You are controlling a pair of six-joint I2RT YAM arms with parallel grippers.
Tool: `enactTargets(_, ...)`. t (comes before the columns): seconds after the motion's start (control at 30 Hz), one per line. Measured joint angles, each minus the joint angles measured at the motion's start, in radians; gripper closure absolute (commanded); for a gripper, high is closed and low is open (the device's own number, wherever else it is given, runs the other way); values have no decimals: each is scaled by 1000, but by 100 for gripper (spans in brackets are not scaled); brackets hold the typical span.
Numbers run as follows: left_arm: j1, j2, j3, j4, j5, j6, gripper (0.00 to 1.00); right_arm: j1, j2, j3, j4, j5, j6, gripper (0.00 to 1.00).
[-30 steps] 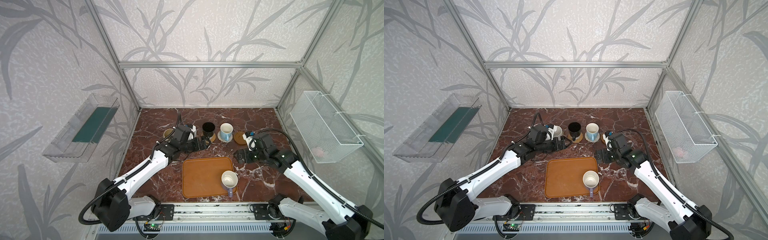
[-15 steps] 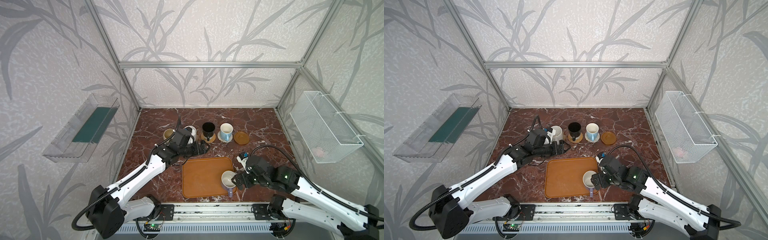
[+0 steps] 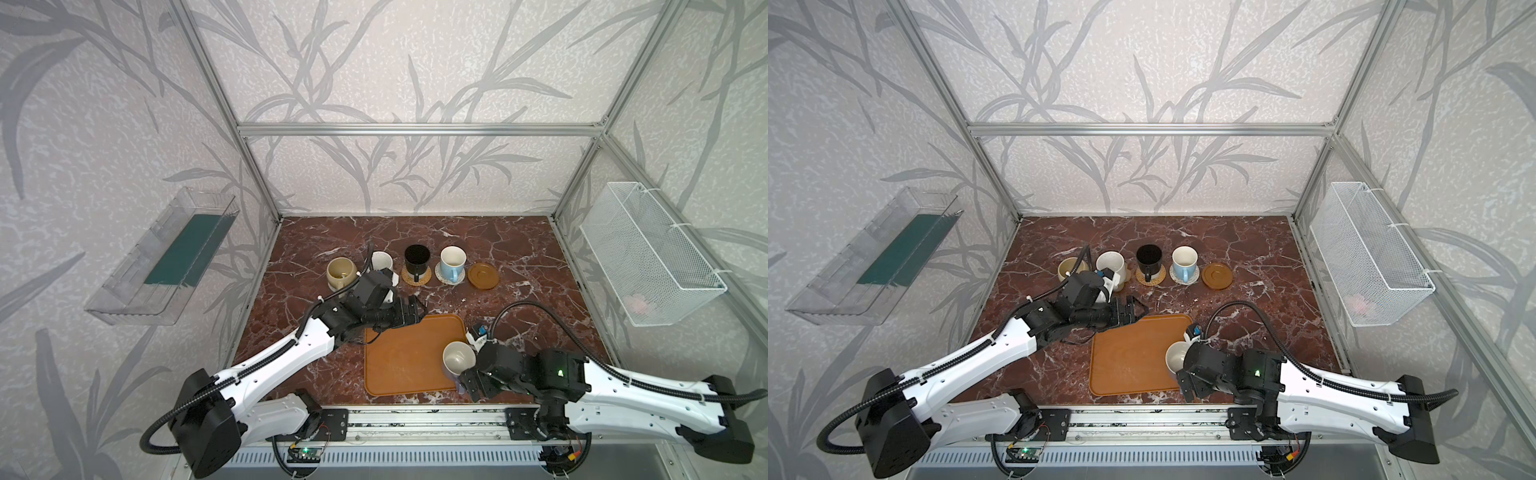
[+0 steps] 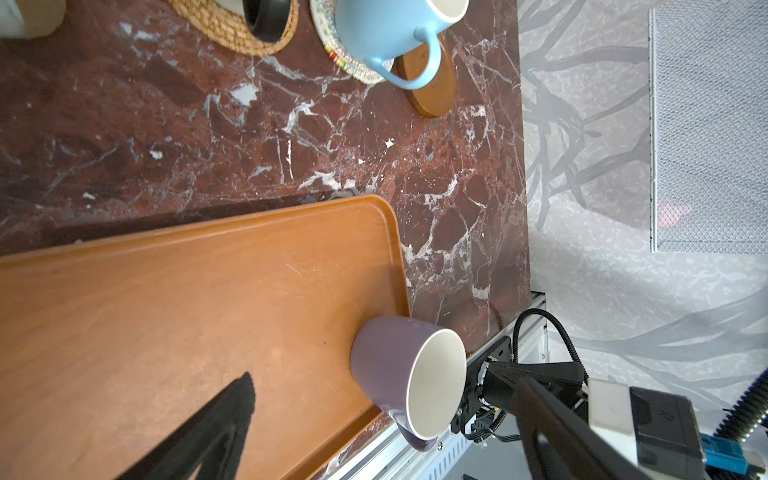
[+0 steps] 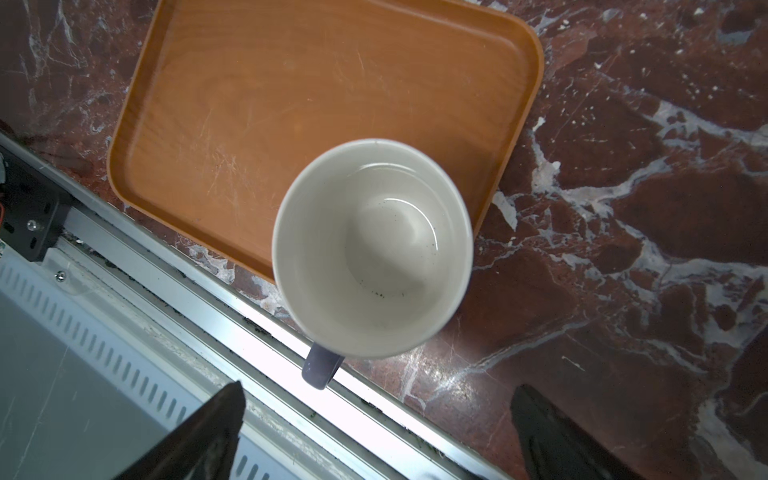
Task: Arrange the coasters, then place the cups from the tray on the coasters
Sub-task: 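Lower right gripper onto the purple mug on the tray, then close right gripper on the purple mug's rim and lift it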
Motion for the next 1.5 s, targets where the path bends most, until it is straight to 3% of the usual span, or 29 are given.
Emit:
enactTargets(0.33,-28,0,-48,35,5,-84,1,126,145,0,13,91,120,8)
enactTargets(0.73,-57,0,-133,122,-20,-171,2,136,253,-8,70,127,195,30)
enactTargets(1.27,-70,2,-157,180,-34,-196,2,143,288,-50,151,124,253,42)
enactTargets(1.5,-73,21,-158,212,-26,-213,2,144,291,-55,170,124,264,51)
